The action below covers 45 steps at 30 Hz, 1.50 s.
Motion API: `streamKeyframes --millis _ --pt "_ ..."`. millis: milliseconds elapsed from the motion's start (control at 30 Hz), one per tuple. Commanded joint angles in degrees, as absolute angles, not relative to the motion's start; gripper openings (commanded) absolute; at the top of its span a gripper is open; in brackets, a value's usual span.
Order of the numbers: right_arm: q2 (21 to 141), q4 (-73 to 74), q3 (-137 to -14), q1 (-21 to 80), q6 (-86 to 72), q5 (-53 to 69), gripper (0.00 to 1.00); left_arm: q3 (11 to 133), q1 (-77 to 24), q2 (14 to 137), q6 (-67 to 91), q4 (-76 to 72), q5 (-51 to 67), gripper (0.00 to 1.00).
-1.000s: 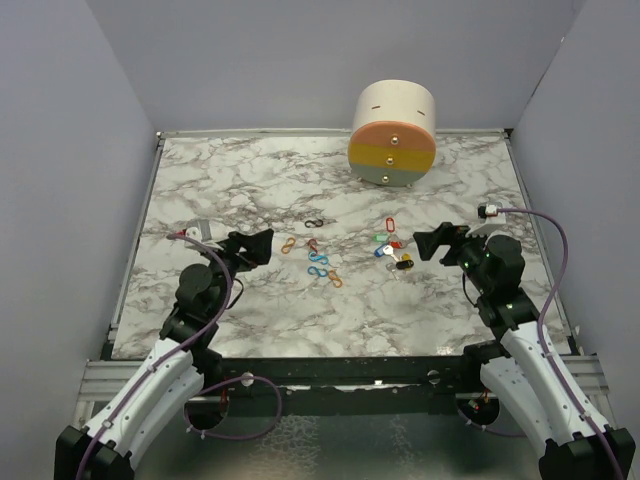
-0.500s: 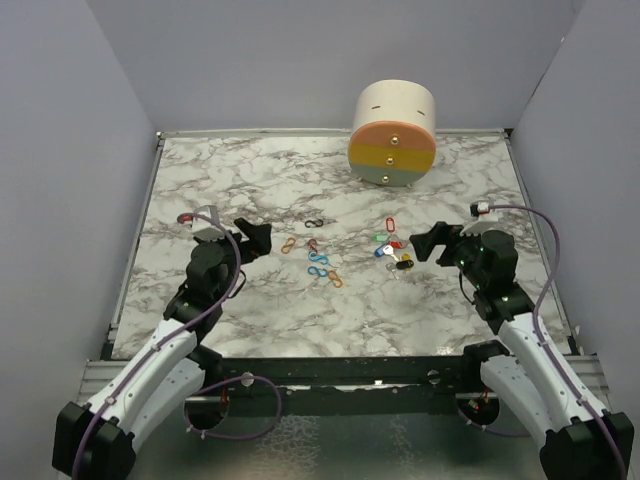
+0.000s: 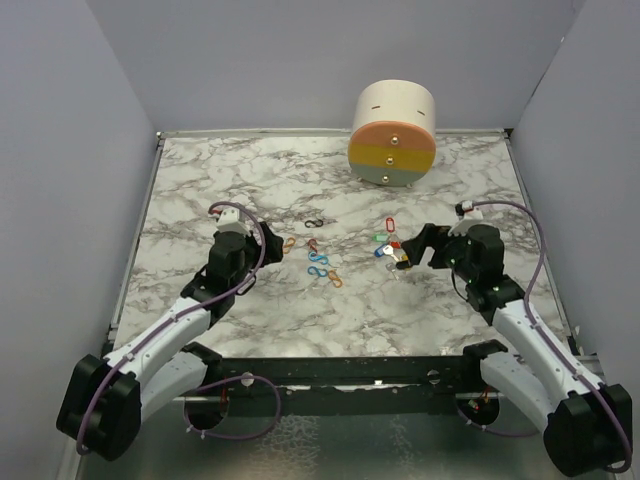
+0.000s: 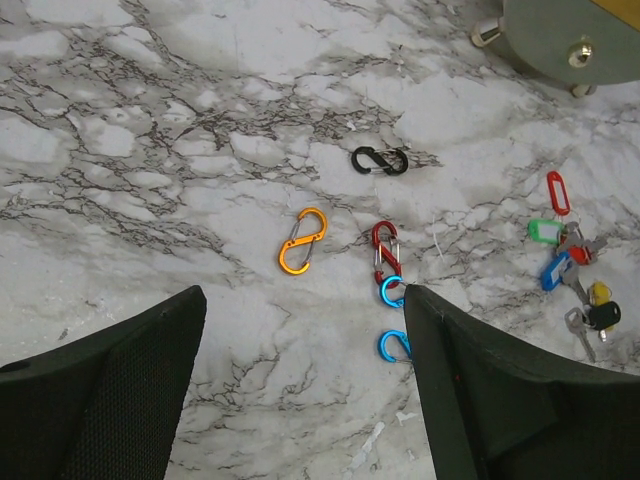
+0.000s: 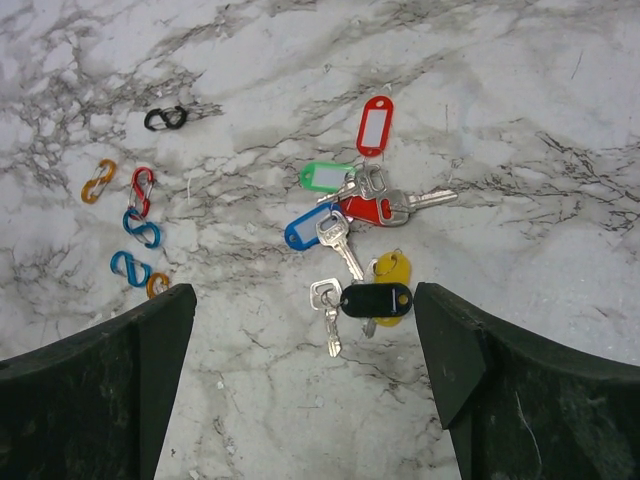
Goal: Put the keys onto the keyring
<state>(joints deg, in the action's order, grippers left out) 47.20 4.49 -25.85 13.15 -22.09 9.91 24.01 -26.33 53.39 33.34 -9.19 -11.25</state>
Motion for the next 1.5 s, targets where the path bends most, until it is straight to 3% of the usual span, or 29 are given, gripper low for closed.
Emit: streamKeyframes --millis 0,267,467,633,1467 --pt "50.0 3.68 -28.83 15.05 -21.33 9.36 0.91 26.08 -27.05 55.8 31.71 -10.98 -12.1 0.81" --pt "59.58 5.04 -33.49 21.42 -21.47 1.04 0.82 27.15 -27.64 62.12 30.98 -12.27 -14.28 0.8" --pt "70.39 4.16 -37.63 25.19 -22.45 -3.58 0.55 28.48 -28.38 66.97 30.16 -13.16 -14.36 0.76" --pt "75.32 1.85 -39.19 26.29 -22.98 -5.6 0.42 28.33 -28.56 67.3 29.77 -13.23 -15.32 0.76" --pt "89.32 -2.85 -43.62 27.07 -22.81 -9.93 0.24 25.96 -28.65 63.45 29.19 -13.19 -17.09 0.76"
